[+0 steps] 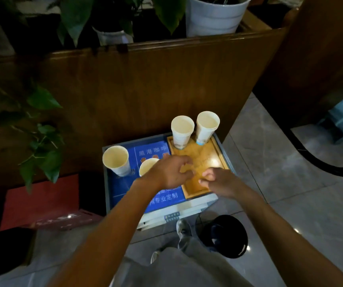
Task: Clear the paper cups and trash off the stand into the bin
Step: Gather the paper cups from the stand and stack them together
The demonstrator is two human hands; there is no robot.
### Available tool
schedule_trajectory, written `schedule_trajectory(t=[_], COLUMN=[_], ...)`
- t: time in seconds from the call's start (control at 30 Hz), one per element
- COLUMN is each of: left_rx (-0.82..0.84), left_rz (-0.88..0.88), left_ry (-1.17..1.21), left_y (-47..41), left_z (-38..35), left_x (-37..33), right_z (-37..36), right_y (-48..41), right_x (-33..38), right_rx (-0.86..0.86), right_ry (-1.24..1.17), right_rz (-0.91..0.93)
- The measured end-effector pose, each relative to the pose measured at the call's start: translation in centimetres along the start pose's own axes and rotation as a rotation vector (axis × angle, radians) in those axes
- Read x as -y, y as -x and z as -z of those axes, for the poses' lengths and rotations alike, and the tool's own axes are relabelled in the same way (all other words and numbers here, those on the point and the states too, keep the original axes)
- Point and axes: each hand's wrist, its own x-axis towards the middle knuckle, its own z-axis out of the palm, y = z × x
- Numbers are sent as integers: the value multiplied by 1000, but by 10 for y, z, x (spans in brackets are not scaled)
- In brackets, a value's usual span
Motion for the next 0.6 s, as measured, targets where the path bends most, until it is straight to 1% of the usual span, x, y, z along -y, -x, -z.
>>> schedule_trajectory(t=[0.07,0.17,0.33,0.43,0.6], left_rx=[-24,-102,-183,-139,-41], left_rz=[12,0,70,126,249], left_ry=[-43,-56,-112,-173,-219], left_y=[-24,-58,-113,-141,-182], left_z=[18,40,67,76,69], left_x=[-6,-13,-17,-14,-2], right_z=[29,67,117,133,143], right_y=[-23,-57,-104,-126,-165], right_x=[6,15,30,38,41], right_rx=[-60,-125,-223,-187,-66], right_ry=[12,44,138,178,227], right_rz=[43,135,181,270,245])
